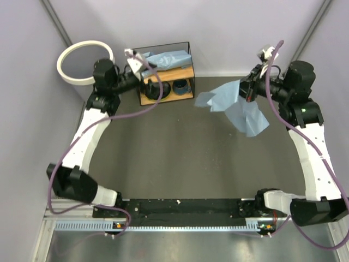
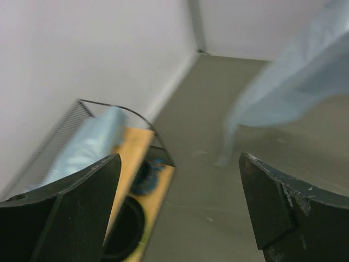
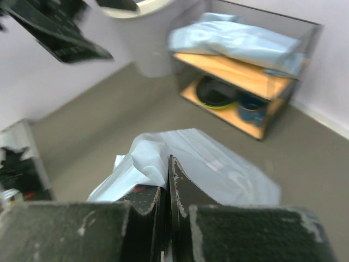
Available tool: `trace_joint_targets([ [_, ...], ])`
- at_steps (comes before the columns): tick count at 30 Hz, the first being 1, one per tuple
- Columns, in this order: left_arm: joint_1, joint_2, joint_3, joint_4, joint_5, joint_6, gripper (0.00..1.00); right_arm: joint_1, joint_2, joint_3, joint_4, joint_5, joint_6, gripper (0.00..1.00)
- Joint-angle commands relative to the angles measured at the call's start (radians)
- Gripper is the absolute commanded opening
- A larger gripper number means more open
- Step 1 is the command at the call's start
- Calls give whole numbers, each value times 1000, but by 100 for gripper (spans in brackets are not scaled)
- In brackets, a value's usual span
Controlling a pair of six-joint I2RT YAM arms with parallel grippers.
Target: Put the trash bags into the trash bin
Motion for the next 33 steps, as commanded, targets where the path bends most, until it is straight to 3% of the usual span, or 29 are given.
trace_joint_targets([
  [1, -23, -203, -247, -89, 231, 0, 97, 55, -77, 12, 73, -237, 162, 0],
  [5, -135, -341, -366, -199, 165, 204, 99, 94, -126, -106, 103, -305, 215, 0],
  [7, -212, -387, -395, -181, 77, 218, 99, 121, -143, -170, 104, -331, 224, 0],
  [17, -456, -386, -539, 88, -102, 92, 99, 348, -160, -313, 159, -308, 253, 0],
  [24, -491, -375, -558, 88, -5, 26, 99, 382, -127, -324, 181, -308, 270, 0],
  [26, -494, -372, -550, 88, 45, -11, 72, 393, -112, -322, 179, -303, 253, 0],
  [27, -494, -369, -542, 48, 41, -21, 52, 395, -106, -312, 179, -297, 251, 0],
  [28, -493, -369, -523, 25, 26, -26, 18, 393, -98, -299, 175, -288, 251, 2],
  [29, -484, -370, -512, -19, -28, -25, 0, 387, -78, -287, 170, -285, 250, 9],
  [30, -469, -372, -504, -42, -34, -17, 0, 378, -69, -266, 167, -283, 259, 35],
  [32, -369, -375, -486, -62, -14, -21, 0, 309, -54, -250, 159, -306, 319, 69],
  [33, -332, -373, -472, -75, 1, -20, 0, 275, -38, -242, 155, -326, 339, 75],
])
